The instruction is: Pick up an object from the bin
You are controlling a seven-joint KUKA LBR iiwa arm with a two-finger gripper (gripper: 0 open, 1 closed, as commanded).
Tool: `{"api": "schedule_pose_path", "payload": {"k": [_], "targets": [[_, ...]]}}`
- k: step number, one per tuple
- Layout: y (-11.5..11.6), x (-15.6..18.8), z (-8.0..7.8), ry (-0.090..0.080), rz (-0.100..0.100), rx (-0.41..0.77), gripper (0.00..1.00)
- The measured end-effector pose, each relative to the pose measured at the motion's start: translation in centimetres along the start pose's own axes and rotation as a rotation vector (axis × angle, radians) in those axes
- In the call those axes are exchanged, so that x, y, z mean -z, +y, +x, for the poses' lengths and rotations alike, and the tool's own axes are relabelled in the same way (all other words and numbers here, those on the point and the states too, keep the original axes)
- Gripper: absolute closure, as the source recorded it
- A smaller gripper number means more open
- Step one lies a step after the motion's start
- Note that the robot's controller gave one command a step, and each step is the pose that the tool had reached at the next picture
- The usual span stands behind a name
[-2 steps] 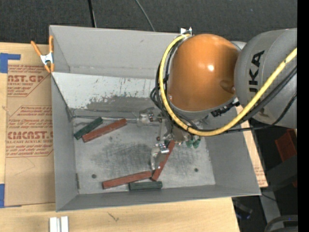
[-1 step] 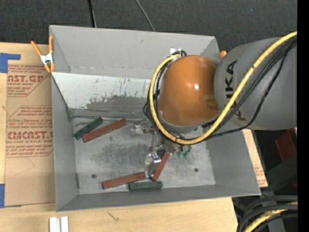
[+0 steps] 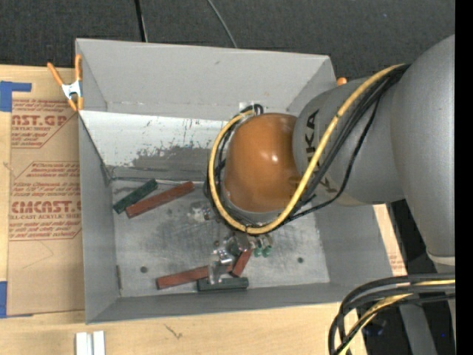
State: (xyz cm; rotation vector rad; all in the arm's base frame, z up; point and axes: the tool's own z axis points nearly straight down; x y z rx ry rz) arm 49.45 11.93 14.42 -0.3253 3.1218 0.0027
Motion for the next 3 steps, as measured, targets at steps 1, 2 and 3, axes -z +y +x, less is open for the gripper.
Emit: {"api": "schedule_pose_path", "payload": {"k": [1,2,3], "targets": [[-1.2,-7.2,1.4,0.009,0.000,0.058,1.00],[-1.2,-7.2,1.4,0.009,0.000,0.058,1.00],[-2.3,5.6,1.6,0.002,0.000,0.110,1.00]]}}
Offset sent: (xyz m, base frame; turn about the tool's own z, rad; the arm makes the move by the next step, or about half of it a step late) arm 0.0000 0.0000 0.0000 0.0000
